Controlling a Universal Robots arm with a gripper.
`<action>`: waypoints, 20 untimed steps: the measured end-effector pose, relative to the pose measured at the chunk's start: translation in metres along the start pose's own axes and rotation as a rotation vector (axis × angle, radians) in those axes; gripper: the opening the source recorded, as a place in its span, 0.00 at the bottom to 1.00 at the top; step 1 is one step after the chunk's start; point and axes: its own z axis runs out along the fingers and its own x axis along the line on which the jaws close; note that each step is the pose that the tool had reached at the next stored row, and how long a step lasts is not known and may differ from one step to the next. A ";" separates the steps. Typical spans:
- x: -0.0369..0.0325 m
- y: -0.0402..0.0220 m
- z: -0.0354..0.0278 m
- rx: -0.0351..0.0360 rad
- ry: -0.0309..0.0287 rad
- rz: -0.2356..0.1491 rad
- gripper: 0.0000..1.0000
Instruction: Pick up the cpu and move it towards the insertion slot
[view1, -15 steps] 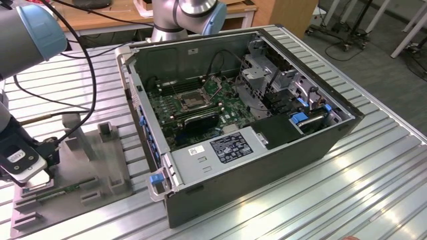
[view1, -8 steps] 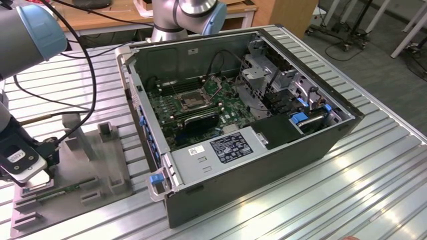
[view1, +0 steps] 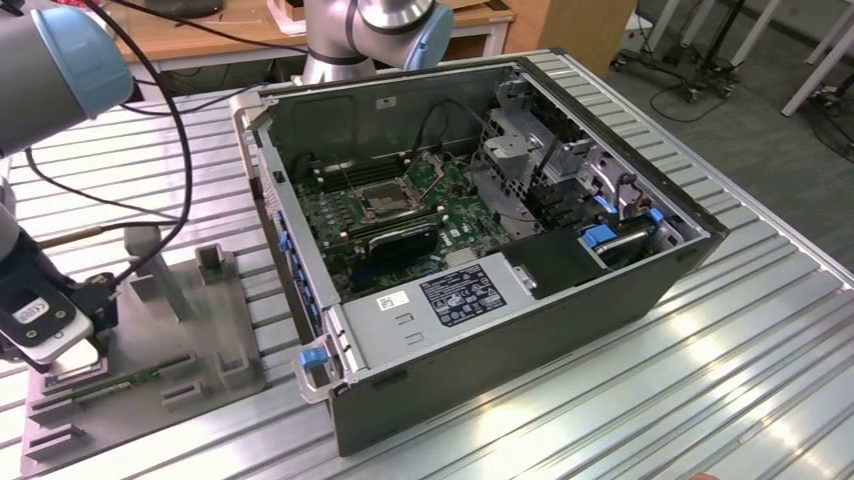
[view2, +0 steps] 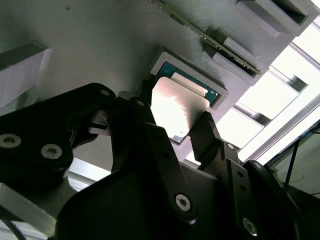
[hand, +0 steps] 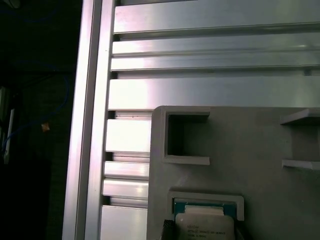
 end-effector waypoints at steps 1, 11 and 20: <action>0.0000 0.0000 -0.0011 0.0000 0.0000 0.000 0.54; 0.0000 0.0006 -0.0148 0.0000 0.0001 0.000 0.54; 0.0000 0.0007 -0.0176 -0.0001 0.0000 0.001 0.54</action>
